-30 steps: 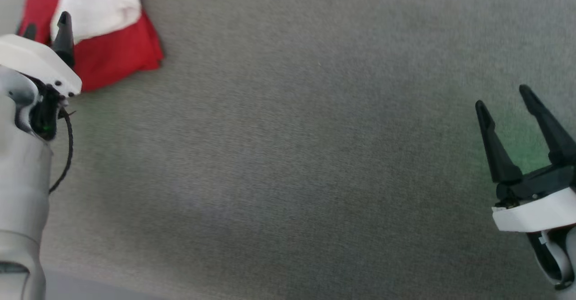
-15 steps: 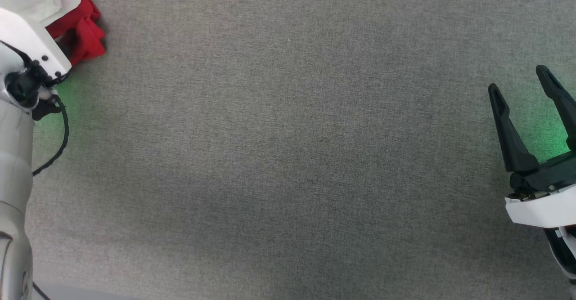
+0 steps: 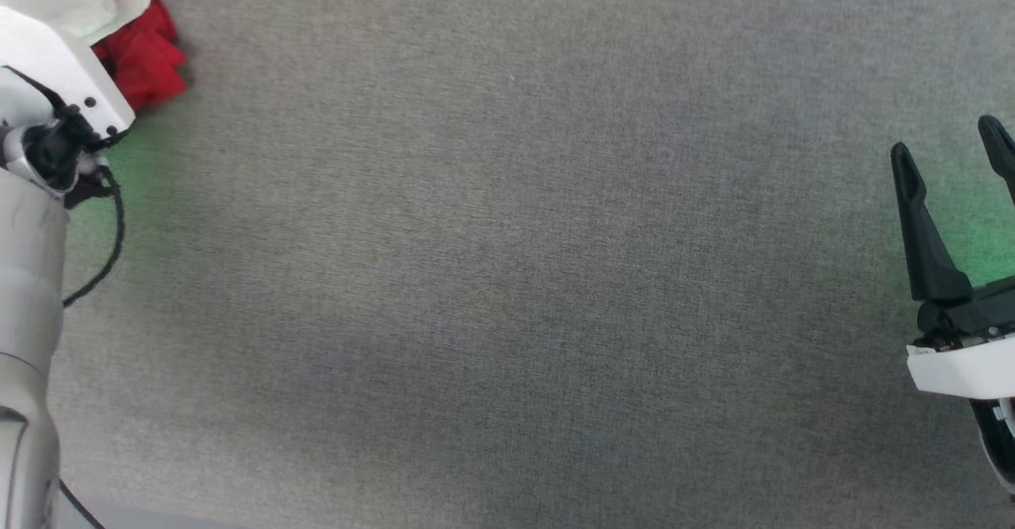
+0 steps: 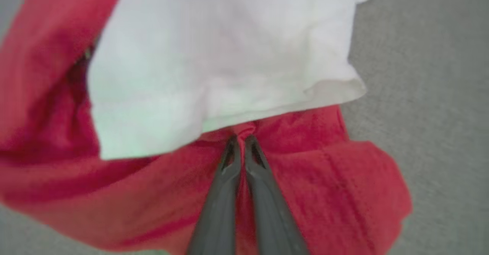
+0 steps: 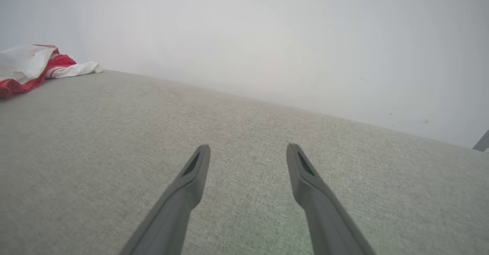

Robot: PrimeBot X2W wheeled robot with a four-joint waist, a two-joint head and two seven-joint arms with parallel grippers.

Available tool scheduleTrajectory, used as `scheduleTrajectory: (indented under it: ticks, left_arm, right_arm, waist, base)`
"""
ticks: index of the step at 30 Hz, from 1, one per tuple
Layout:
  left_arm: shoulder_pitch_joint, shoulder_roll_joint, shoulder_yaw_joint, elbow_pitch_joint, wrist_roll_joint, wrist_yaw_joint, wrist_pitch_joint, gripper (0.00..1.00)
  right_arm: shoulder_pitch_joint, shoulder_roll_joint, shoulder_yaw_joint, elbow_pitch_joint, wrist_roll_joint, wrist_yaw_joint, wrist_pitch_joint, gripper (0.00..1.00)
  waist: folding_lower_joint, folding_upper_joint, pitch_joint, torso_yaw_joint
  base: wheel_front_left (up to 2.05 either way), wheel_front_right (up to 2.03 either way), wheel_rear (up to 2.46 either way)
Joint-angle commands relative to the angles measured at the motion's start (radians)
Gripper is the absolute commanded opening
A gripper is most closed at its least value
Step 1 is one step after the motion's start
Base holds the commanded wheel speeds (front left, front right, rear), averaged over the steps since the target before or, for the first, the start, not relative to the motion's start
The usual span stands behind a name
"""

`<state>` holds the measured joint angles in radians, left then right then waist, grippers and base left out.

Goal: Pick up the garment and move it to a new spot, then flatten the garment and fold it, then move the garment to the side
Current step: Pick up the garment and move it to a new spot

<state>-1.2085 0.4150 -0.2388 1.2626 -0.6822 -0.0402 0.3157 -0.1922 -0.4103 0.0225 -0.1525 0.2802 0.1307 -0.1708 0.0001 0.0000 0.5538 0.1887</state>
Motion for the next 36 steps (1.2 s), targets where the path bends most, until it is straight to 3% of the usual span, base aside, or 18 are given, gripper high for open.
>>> scheduleTrajectory:
  ticks: [1, 11, 18, 28, 36]
  left_arm:
    - [-0.029, 0.015, -0.008, -0.008, 0.013, -0.006, -0.021, 0.00]
    - [-0.113, 0.065, -0.091, -0.091, 0.106, -0.041, -0.156, 0.00]
    - [-0.169, 0.104, -0.149, -0.183, 0.157, -0.065, -0.182, 0.00]
    - [-0.183, 0.146, -0.204, -0.373, 0.168, -0.081, -0.111, 0.00]
    - [-0.125, 0.173, -0.226, -0.649, 0.146, -0.063, 0.037, 0.00]
  right_arm:
    - [0.010, 0.010, -0.007, 0.006, 0.001, 0.000, -0.010, 1.00]
    - [0.035, 0.064, -0.017, 0.060, -0.006, 0.000, -0.045, 1.00]
    - [0.041, 0.097, -0.020, 0.104, -0.011, 0.000, -0.067, 1.00]
    - [0.057, 0.134, -0.029, 0.154, -0.013, 0.000, -0.085, 1.00]
    - [0.078, 0.162, -0.058, 0.179, -0.013, 0.000, -0.093, 1.00]
  waist:
    - [-0.0001, 0.0000, -0.031, 0.017]
    - [-0.0001, 0.0000, -0.175, 0.051]
    - [-0.0001, 0.0000, -0.267, 0.054]
    - [-0.0001, 0.0000, -0.360, 0.028]
    - [-0.0001, 0.0000, -0.407, -0.022]
  base:
    - [0.00, 0.00, 0.00]
    - [0.00, 0.00, 0.00]
    - [0.00, 0.00, 0.00]
    - [0.00, 0.00, 0.00]
    - [0.00, 0.00, 0.00]
